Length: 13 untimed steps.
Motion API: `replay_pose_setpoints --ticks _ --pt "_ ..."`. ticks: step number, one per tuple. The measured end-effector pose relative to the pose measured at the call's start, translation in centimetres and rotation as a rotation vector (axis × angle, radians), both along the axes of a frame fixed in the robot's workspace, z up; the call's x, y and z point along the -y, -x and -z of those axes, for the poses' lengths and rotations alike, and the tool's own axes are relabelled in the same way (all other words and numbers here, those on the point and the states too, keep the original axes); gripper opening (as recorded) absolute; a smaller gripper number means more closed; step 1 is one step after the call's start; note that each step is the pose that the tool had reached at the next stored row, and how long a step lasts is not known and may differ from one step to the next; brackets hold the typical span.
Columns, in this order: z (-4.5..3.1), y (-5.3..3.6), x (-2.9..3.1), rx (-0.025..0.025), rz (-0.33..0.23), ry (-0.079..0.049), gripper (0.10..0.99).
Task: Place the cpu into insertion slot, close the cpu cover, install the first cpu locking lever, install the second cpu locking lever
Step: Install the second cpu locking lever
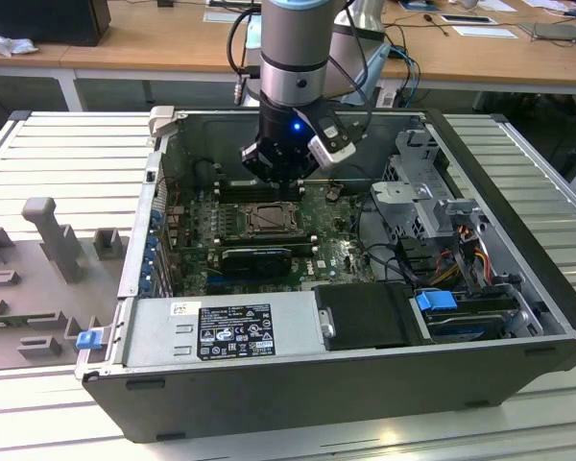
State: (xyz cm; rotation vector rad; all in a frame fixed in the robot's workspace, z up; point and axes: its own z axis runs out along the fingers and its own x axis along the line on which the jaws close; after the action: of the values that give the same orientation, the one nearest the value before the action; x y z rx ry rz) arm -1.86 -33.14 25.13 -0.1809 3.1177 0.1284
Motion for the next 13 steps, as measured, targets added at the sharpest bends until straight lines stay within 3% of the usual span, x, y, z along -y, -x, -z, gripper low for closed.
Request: replay_pose_setpoints --ticks 4,7,13 --pt "0.00 0.01 0.54 0.0000 0.000 0.000 0.106" --pt "-0.39 0.06 1.59 0.0001 0.000 -0.006 0.106" --pt "0.11 0.07 2.18 -0.0020 0.000 -0.016 0.106"
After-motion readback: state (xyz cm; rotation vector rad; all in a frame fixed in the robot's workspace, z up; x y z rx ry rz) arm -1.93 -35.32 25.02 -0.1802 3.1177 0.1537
